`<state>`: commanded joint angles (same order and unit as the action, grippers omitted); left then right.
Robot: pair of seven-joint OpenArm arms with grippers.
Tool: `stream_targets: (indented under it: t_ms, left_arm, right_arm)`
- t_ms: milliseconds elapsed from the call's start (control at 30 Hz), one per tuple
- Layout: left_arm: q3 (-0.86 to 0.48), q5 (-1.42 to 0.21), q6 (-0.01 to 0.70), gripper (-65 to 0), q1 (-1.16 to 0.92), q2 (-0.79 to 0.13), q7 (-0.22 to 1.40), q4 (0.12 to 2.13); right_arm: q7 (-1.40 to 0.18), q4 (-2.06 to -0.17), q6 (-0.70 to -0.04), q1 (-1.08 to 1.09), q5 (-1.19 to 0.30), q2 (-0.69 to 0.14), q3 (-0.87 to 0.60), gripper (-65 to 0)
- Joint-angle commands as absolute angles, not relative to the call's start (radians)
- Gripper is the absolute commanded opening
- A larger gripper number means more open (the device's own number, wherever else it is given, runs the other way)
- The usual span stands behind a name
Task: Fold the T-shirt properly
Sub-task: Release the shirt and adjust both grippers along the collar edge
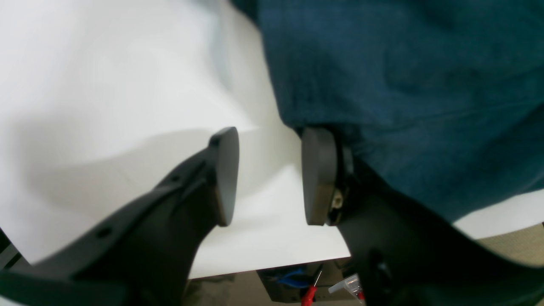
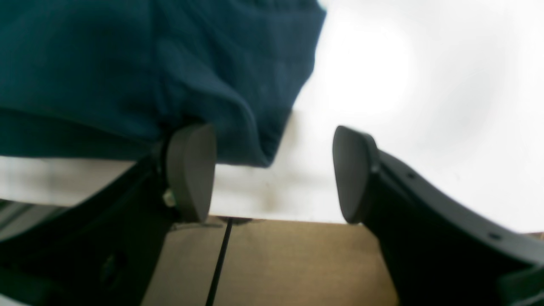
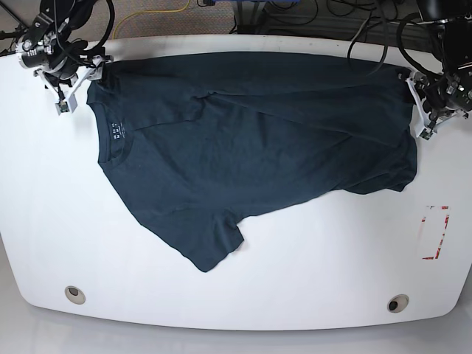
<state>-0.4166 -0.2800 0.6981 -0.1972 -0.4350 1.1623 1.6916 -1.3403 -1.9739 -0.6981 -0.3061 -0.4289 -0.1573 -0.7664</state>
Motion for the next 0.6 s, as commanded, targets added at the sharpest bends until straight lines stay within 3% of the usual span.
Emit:
stream_targets:
  t_ms: [300, 600]
  left_arm:
    - [-0.420, -0.280, 0.698, -43.3, -0.134, -0.426, 1.307, 1.773]
    - [-0.420, -0.282, 0.698, -43.3, -0.194, -0.392, 1.308, 1.774]
  right_arm:
    - [-1.340, -1.969, -0.698, -0.297, -0.518, -0.139, -0.762, -24.3]
    - [-1.336, -1.844, -0.698, -0.291, -0.515, -0.127, -0.765, -24.7]
